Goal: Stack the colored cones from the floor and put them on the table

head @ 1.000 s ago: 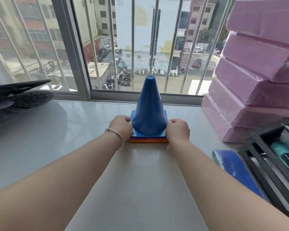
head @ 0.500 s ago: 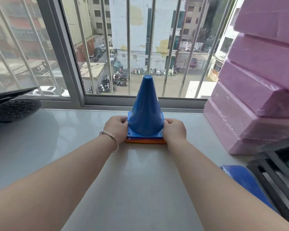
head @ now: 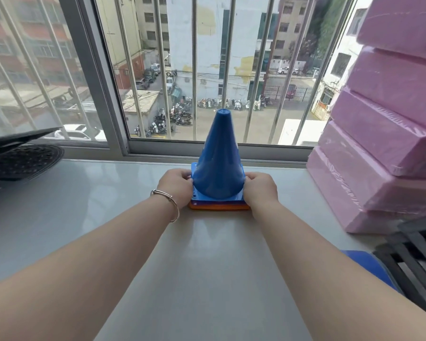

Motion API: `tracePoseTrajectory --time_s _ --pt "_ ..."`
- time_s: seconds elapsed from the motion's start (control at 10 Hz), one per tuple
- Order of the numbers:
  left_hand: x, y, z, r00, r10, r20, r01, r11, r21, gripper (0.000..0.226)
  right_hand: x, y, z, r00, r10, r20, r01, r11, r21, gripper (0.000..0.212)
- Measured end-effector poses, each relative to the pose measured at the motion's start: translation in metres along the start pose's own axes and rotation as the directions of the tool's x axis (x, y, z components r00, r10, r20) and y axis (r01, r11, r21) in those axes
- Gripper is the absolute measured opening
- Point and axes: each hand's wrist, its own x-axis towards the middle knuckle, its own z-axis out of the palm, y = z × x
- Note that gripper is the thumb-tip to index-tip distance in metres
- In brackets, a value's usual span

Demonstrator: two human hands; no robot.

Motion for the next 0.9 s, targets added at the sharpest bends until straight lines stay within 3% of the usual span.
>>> tracePoseTrajectory --time_s 0.2,0.4,0.6,0.7,0.8,0.9 --pt "-0.002 0.0 0.001 1.0 -0.012 0.011 0.012 1.0 -0.014 0.028 -0.008 -0.003 -0.001 1.0 -0.013 -0.008 0.013 0.999 -0.036 0.024" --pt "-0.004 0.002 0.002 1.0 -0.027 0.006 0.027 0.999 -0.032 0.032 -0.013 -0.006 -0.005 1.0 0.016 -0.006 -0.017 0.999 -0.047 0.03" --pt "-0.01 0.006 0.0 1.0 -0.019 -0.006 0.019 1.0 -0.02 0.028 -0.021 -0.008 -0.012 0.999 -0.043 -0.023 0.041 0.996 -0.075 0.036" --pt "-0.014 0.006 -0.001 1.0 -0.013 -0.024 0.014 0.998 0.054 0.025 -0.031 -0.009 -0.013 0.989 -0.142 -0.042 0.137 0.986 -0.095 0.027" --pt "-0.028 0.013 -0.006 0.998 -0.045 -0.043 0.054 0.968 0.244 0.054 -0.046 -0.009 -0.02 0.973 -0.226 -0.041 0.219 0.967 -0.127 0.03" --pt "-0.048 0.021 -0.009 0.997 -0.011 -0.076 0.043 0.9 0.434 0.05 -0.057 -0.005 -0.03 0.933 -0.352 -0.076 0.33 0.919 -0.215 0.046"
